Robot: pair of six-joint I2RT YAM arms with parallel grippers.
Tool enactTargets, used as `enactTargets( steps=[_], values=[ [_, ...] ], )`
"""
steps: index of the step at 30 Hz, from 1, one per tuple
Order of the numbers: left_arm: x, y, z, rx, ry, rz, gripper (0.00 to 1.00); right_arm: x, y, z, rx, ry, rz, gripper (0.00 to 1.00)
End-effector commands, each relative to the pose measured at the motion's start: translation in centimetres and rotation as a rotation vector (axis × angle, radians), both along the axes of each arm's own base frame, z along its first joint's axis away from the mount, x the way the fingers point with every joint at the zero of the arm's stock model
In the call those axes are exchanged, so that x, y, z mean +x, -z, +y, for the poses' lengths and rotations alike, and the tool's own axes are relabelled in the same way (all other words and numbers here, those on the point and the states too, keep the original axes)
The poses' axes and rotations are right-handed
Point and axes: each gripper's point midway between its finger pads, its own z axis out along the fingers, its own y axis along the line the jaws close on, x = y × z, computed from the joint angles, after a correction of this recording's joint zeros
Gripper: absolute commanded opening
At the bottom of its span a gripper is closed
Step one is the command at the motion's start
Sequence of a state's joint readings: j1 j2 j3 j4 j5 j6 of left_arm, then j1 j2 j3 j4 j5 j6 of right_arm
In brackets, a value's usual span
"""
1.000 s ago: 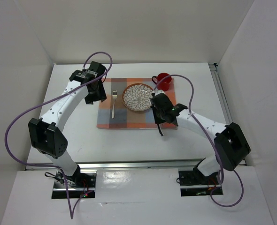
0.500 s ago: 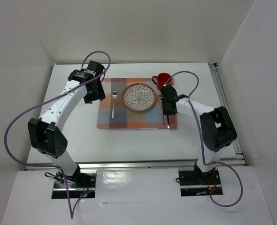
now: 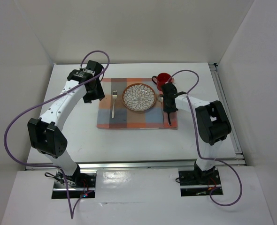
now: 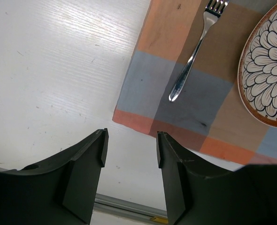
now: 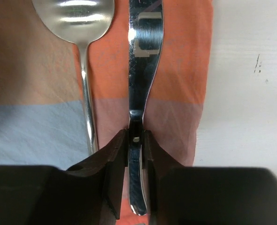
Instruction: Set the dinner table for one person
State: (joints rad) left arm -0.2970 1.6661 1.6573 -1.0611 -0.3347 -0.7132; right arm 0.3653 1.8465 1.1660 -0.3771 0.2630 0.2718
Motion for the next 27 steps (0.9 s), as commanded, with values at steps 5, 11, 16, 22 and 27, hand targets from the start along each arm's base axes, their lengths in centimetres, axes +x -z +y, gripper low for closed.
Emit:
enactTargets(
  steps=[5,11,16,22,27],
  values=[
    [0.4,-0.9,-0.2,-0.023,-0.001,-0.032,0.62,2.4,-3.4,0.5,0.047,0.036,-0.114,0.41],
    [0.4,-1.2,-0.2,-0.019,0.007,-0.032,0.62,1.9,-7.6,-0.3,0.045,0.073,-0.167,0.72],
    [0.7,-2.2,-0.7,-0.038,0.056,-0.057,0.65,0.4,-13.0,-7.5,0.025,0.417,-0.284,1.0],
    [0.6,-5.6,-1.4,-0.096,0.096,-0.176,0.68,-3.3,-14.0,-13.3,0.177,0.685,-0.314,1.0],
    [0.1,-8.2,-2.0,-0.146,0.156,-0.308,0.7,-5.4,-13.7,-14.6,0.229,0.706,-0.319,1.0]
  ],
)
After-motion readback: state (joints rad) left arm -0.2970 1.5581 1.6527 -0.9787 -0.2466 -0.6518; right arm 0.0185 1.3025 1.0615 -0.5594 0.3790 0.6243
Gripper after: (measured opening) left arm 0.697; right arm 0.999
